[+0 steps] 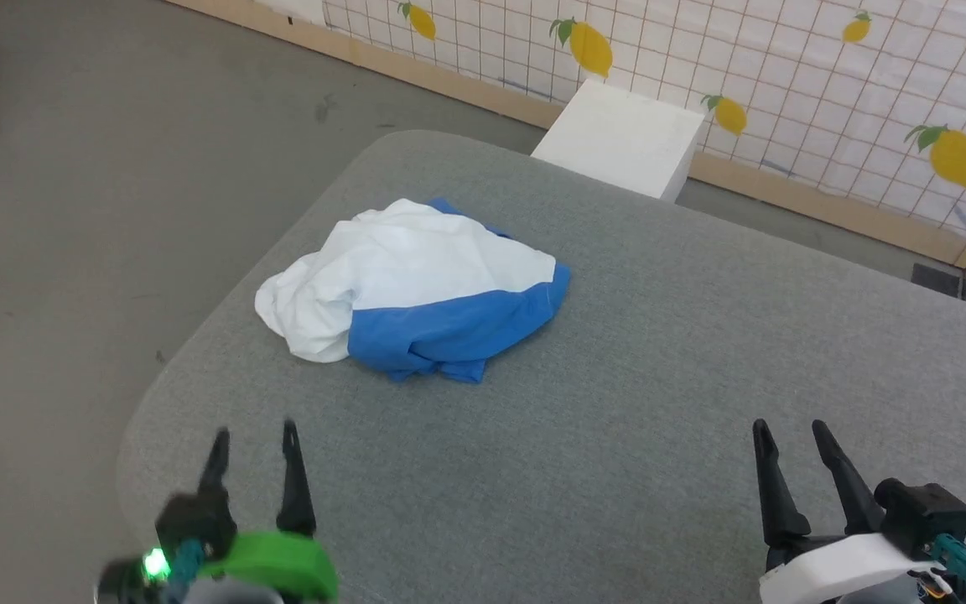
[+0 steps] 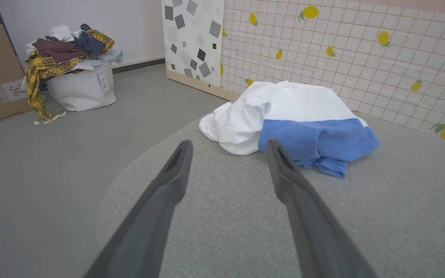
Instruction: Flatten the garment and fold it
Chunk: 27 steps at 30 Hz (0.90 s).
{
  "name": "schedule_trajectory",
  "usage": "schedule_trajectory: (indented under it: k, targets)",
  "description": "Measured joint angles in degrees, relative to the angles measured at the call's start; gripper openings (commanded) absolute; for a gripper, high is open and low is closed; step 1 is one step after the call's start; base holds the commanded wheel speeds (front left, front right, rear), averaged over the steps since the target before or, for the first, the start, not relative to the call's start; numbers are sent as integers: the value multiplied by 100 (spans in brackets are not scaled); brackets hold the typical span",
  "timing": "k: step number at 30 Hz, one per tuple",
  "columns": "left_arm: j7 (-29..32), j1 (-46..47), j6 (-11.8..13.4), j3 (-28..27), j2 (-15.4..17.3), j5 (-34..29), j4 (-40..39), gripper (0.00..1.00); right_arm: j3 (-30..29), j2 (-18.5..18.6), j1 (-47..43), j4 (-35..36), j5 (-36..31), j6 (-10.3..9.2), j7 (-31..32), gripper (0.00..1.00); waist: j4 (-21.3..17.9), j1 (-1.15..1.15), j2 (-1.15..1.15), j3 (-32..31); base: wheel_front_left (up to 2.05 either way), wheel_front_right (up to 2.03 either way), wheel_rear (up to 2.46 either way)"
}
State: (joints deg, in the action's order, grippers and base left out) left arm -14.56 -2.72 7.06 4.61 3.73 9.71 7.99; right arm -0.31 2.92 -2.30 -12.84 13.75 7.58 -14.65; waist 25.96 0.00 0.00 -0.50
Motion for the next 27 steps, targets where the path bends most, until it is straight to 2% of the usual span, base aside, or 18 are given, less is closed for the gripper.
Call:
schedule_trajectory:
  k: [4,8,11,13,18,22,27]
  targets:
    - [74,890,-247,-31,233,57,164,100,-22,-2,1,25,-53,0,0,100,-16,0,0,102,0,0,0]
    - [436,2037,-572,-88,511,277,523,100,-96,-4,20,110,-198,0,21,100,-86,0,0,286,0,0,0]
    - [945,2792,-797,-145,609,491,1025,100,-165,-7,57,253,-337,0,134,100,-169,0,0,464,0,0,0]
    - [1500,3240,-893,-191,614,767,1491,100,-216,-4,91,363,-428,0,216,100,-231,0,0,598,0,0,0]
    - [3067,4221,-920,-366,610,1371,2605,100,-353,-7,159,697,-672,0,444,100,-443,0,0,997,0,0,0]
    - [4180,4655,-867,-282,571,1503,3206,100,-453,-7,159,990,-802,0,624,100,-653,0,0,1312,0,0,0]
    - [4797,4788,-721,-163,463,1527,3606,100,-602,-4,158,1336,-926,0,769,100,-886,0,0,1695,0,0,0]
